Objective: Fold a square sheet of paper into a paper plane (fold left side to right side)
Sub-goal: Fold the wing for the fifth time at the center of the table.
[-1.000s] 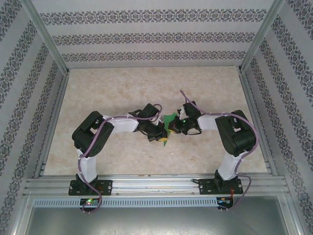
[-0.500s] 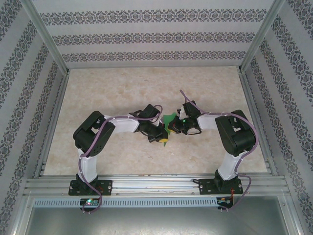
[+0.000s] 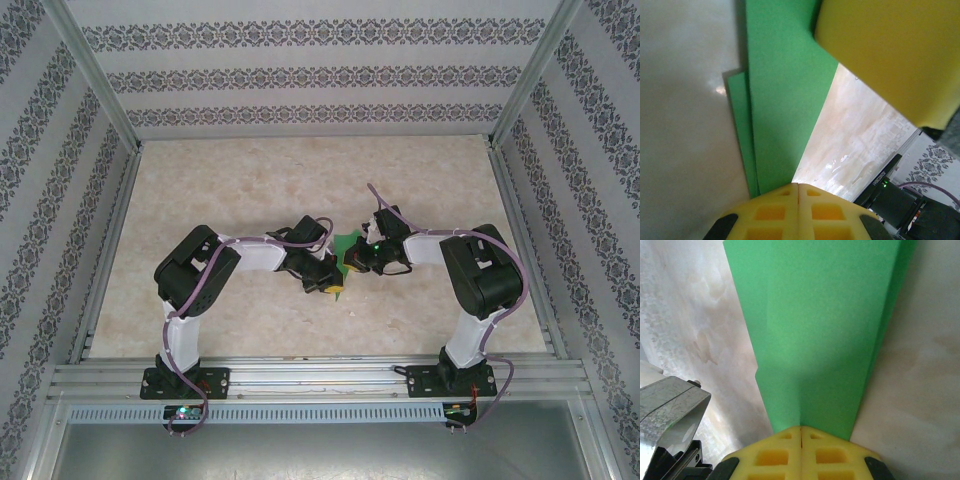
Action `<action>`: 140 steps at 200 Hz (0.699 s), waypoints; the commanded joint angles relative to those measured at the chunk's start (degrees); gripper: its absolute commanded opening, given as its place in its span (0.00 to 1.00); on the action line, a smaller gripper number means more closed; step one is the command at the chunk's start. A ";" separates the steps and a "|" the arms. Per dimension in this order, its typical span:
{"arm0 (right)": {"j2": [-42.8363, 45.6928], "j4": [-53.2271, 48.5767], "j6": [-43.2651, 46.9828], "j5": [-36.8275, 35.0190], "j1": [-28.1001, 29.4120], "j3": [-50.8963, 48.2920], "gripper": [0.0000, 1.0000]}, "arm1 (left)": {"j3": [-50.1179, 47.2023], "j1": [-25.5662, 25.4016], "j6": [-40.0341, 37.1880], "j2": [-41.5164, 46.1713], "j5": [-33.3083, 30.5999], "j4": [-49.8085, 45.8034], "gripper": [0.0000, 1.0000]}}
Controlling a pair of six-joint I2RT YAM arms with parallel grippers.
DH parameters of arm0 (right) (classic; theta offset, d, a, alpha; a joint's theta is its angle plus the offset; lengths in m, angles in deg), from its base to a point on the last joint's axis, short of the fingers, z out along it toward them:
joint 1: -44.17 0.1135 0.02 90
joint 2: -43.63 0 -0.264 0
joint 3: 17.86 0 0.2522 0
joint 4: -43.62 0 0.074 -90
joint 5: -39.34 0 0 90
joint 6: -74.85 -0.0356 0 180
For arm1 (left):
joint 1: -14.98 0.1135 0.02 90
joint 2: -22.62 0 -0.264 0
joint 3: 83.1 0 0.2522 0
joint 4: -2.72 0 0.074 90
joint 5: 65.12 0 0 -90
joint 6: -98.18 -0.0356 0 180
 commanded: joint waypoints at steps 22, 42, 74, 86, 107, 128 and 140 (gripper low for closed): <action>-3.70 -8.08 1.36 -7.04 0.40 -1.61 0.00 | -1.26 -0.92 0.74 0.52 -1.14 0.60 0.01; -3.87 -8.16 1.32 -7.13 0.41 -1.52 0.00 | -1.43 -0.92 0.65 0.94 -1.49 0.56 0.02; -4.13 -8.56 1.56 -7.22 0.40 -1.35 0.00 | -1.77 -0.92 0.56 1.58 -2.04 0.56 0.02; -4.21 -8.63 1.58 -7.22 0.40 -1.32 0.00 | -1.91 -0.92 0.56 1.63 -2.11 0.40 0.01; -4.24 -8.78 1.67 -7.31 0.40 -1.26 0.00 | -2.15 -0.84 0.73 1.67 -2.28 0.42 0.02; -4.11 -9.03 1.76 -7.47 0.40 -1.26 0.00 | -2.43 -0.88 0.74 1.55 -2.20 0.38 0.02; -4.14 -9.21 1.85 -7.57 0.40 -1.26 0.00 | -2.62 -0.90 0.61 1.41 -2.22 0.14 0.02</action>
